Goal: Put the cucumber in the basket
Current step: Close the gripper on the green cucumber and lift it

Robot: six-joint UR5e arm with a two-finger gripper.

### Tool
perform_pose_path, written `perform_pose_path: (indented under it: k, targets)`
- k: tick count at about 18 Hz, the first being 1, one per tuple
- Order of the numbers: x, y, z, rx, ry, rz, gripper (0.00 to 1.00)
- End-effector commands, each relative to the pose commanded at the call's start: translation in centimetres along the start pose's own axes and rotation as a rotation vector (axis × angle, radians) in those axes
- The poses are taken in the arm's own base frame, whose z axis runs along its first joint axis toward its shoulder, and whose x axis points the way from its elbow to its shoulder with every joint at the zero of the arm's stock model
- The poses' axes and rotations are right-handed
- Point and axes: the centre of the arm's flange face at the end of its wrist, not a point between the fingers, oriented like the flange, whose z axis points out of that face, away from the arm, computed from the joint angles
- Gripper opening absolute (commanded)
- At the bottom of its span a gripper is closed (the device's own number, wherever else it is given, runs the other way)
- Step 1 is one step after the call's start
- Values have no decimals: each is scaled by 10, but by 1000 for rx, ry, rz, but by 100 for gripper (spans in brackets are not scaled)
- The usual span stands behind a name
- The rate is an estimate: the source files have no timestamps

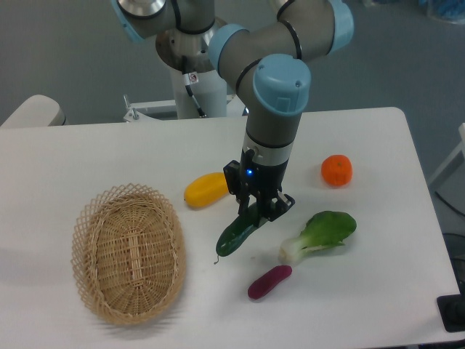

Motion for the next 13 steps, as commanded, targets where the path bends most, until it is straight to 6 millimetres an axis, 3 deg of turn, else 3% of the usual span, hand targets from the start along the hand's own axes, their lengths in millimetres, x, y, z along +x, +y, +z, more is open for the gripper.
perform_pose_path:
  k: [8,13]
  targets:
    - [16,-11,0,0,6,-15,27]
    - [61,-48,-1,6,24,-94,27]
